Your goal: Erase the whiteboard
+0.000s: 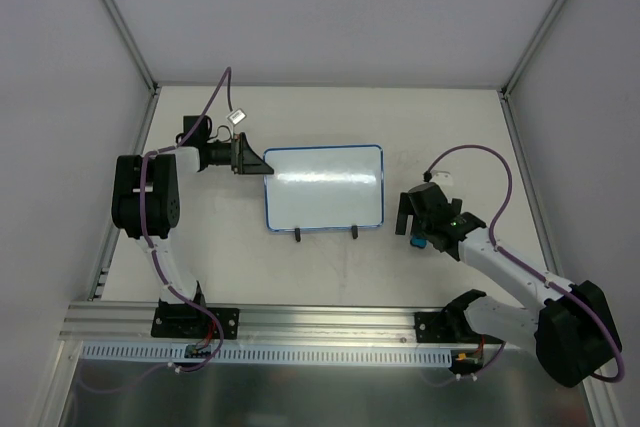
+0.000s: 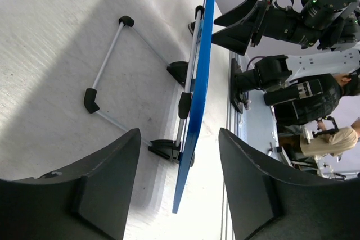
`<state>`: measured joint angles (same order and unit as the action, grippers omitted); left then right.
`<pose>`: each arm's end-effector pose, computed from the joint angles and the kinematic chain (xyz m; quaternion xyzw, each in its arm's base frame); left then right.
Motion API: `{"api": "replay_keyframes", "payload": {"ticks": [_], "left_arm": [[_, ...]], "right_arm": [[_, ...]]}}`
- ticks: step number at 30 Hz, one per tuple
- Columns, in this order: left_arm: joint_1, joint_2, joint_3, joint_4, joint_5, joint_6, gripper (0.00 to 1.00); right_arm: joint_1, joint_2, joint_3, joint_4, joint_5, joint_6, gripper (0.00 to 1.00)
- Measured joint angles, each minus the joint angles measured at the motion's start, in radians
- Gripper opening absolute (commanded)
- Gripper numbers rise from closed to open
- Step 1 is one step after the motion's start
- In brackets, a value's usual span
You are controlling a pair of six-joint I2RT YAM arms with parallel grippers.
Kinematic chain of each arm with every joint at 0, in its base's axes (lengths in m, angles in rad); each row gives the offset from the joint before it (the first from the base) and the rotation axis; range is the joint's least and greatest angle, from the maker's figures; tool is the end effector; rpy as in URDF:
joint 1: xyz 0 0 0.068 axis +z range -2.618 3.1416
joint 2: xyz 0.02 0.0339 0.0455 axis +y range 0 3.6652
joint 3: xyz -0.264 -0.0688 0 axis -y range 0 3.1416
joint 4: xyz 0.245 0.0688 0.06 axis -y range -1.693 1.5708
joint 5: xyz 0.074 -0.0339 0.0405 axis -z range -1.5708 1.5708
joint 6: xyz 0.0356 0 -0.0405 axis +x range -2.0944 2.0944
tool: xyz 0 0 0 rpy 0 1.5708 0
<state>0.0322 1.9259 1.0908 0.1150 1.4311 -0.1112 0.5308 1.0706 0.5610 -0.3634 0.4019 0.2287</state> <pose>0.3810 -0.0230 0.1676 0.2208 0.7051 -0.6094 0.2876 0.1839 0.0918 0.1962 -0.0711 0.9206 -0.0500 0.3806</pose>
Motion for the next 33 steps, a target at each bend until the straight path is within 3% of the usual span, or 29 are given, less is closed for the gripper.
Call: {"api": "replay_keyframes", "payload": {"ticks": [6,21,26,28,33], "left_arm": [[0.0,0.0,-0.002,-0.002,0.001,0.002,0.7],[0.081,-0.071,-0.047,-0.01,-0.027,-0.007,0.75],[0.121,-0.175,-0.093,-0.008,-0.067,-0.043,0.75],[0.134,-0.222,-0.116,-0.008,-0.094,-0.061,0.85],[0.191,-0.441,-0.219,-0.005,-0.274,-0.129,0.92]], "right_arm": [[-0.004,-0.004,0.0,0.0,0.0,0.0,0.99],[-0.008,-0.06,-0.003,0.011,-0.029,-0.002,0.99],[-0.009,-0.066,-0.016,0.031,-0.051,-0.006,0.99],[-0.01,-0.069,-0.022,0.036,-0.06,-0.01,0.99],[-0.01,-0.129,-0.059,0.057,-0.081,-0.02,0.99]]}}
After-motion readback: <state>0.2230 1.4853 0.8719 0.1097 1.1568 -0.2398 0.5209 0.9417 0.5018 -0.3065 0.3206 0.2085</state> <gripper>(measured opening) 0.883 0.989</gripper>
